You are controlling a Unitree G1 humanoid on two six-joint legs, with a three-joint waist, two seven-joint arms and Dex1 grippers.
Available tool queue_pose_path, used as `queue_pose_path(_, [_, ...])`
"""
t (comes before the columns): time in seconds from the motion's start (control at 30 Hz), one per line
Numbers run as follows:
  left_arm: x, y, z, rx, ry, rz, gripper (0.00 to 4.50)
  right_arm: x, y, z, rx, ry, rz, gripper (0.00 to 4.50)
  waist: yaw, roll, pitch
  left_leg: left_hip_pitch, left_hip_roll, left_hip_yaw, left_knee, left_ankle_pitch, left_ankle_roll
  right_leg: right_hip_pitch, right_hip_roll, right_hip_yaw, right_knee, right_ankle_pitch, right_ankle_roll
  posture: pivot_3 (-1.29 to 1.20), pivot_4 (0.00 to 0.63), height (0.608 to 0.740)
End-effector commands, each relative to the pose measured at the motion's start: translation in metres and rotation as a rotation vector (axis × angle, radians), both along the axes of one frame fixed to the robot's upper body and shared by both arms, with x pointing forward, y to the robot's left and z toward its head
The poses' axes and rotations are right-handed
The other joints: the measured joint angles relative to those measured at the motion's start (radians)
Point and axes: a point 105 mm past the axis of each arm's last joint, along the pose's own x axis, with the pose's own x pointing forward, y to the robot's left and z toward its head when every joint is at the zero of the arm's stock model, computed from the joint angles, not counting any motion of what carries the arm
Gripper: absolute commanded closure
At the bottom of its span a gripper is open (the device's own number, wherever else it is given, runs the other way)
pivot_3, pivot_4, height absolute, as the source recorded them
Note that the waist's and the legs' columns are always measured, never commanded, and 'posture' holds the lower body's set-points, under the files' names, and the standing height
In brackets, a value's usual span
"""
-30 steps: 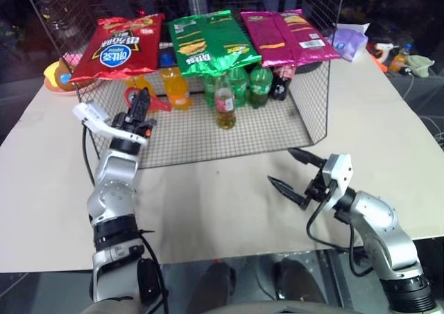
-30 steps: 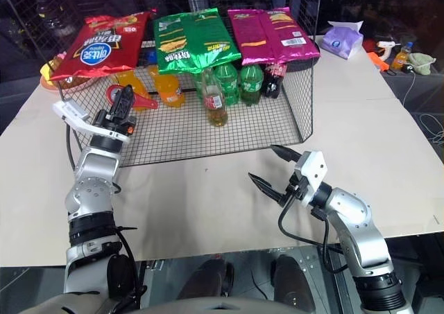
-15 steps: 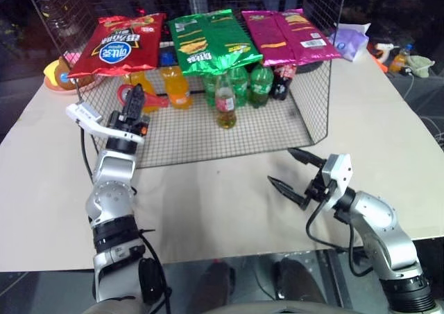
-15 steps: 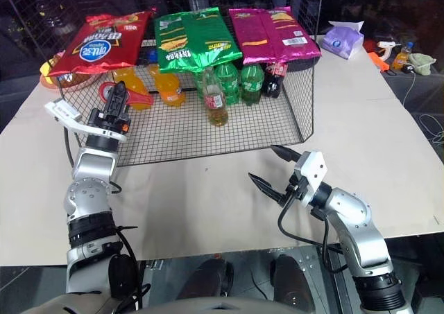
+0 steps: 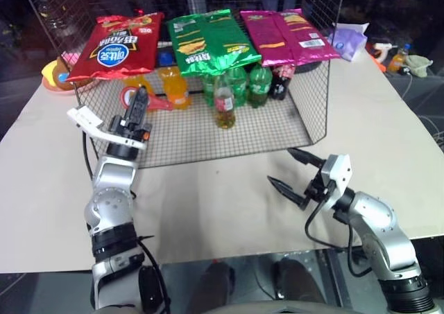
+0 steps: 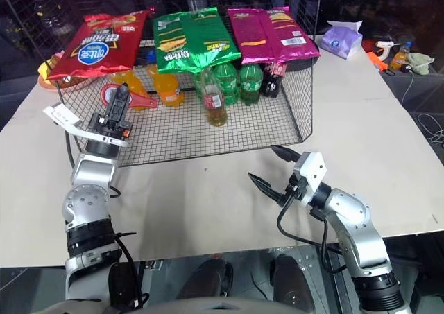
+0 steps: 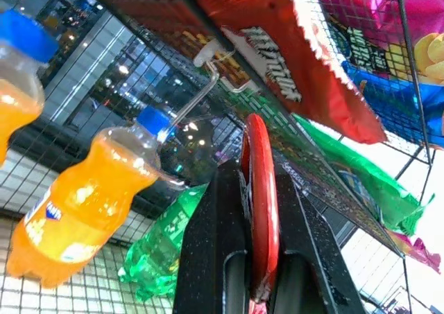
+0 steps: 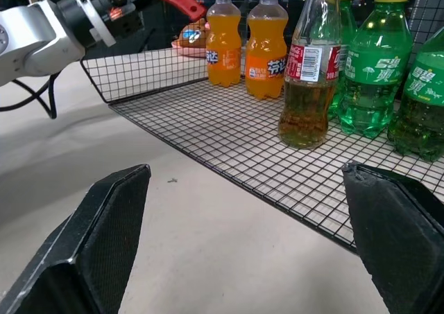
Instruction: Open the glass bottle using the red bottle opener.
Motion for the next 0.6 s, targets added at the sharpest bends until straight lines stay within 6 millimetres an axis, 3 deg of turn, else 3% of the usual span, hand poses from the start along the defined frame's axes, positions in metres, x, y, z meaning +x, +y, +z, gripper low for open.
queue_pose_path(0.03, [-0.008,-0.002,0.016,0.011,-0.072,-0.010,4.46,-0.001,-0.001,0.006,0.013,-0.032,-0.007,0.00,0.000,0.000,0.000,0.000,0.000,0.000,0.000,0.000,0.000,0.000,0.000,0.000,0.000,0.000,0.000,0.00,0.150,0.740])
queue_pose_path(0.27, [-0.015,-0.014,0.009,0.029,-0.057,-0.083,4.46,0.001,-0.002,0.006,0.009,-0.037,-0.013,0.00,0.000,0.000,0.000,0.000,0.000,0.000,0.000,0.000,0.000,0.000,0.000,0.000,0.000,0.000,0.000,0.00,0.150,0.740])
queue_pose_path(0.6, [-0.034,-0.056,-0.005,0.139,-0.003,-0.352,4.46,-0.001,0.001,0.020,0.039,-0.064,0.047,0.00,0.000,0.000,0.000,0.000,0.000,0.000,0.000,0.000,0.000,0.000,0.000,0.000,0.000,0.000,0.000,0.00,0.150,0.740])
